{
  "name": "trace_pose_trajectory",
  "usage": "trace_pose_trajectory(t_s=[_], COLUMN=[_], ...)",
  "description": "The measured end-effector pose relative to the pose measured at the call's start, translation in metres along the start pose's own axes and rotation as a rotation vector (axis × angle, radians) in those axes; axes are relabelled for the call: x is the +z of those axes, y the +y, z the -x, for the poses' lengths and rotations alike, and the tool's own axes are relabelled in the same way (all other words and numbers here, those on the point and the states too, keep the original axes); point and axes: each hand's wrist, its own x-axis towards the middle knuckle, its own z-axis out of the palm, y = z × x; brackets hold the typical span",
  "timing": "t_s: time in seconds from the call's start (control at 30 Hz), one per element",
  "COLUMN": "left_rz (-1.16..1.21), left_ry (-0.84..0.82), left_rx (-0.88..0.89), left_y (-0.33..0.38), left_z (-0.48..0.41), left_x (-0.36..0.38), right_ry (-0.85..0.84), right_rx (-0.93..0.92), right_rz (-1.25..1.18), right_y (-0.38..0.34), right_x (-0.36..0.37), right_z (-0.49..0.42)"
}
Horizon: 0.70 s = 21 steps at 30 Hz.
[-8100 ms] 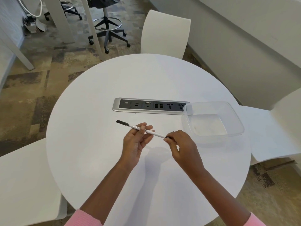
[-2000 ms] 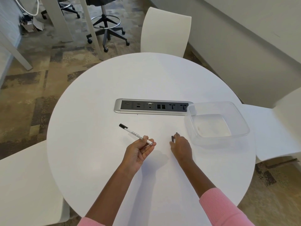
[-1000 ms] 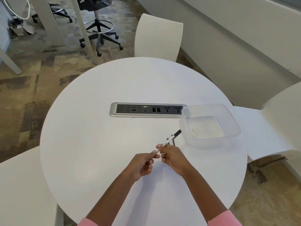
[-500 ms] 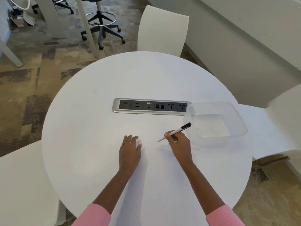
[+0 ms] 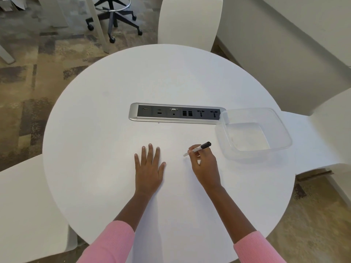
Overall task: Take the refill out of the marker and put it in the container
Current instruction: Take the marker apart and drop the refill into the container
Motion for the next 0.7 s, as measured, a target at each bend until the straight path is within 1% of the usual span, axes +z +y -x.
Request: trace_pose_trajectory(t_s=[0.13,0.2,0.3,0.37,0.47,0.6,0.7], left_rz=[0.002,-0.005,-0.001,-0.005,-0.006,0.010,0.001], left_ry=[0.010,0.014,0.014,-0.004,-0.021,-0.007,-0.010], left_rx=[-0.002,0.004,-0.001,-0.008,-0.010,-0.015,-0.017], left_y=[-0.001,-0.002,-0.004,-0.006,-0.006,-0.006,-0.007], left_z=[0.000,0.000,-0.002,-0.002,-0.002,-0.002,-0.002], left_x=[0.002,0.004,0.008,0.010,0.011,0.011,0.012], right_ry=[-0.096,-0.061,0.034,0.023,-0.042,0.051,0.034], right_rx=[0.009,-0.007,-0.086,-0.117,-0.072,-0.116,-0.133], right_rz=[0.104,0.132,0.114,0.132,0.161,0.137,0.148], right_y=[0.008,0.009,0.004,0.005,0.009,0.004,0.003], right_x=[0.006,0.006,0.004,0.005,0.008,0.007,0.009], right_z=[0.002,0.004,0.007,0.009,0.008,0.009,0.011])
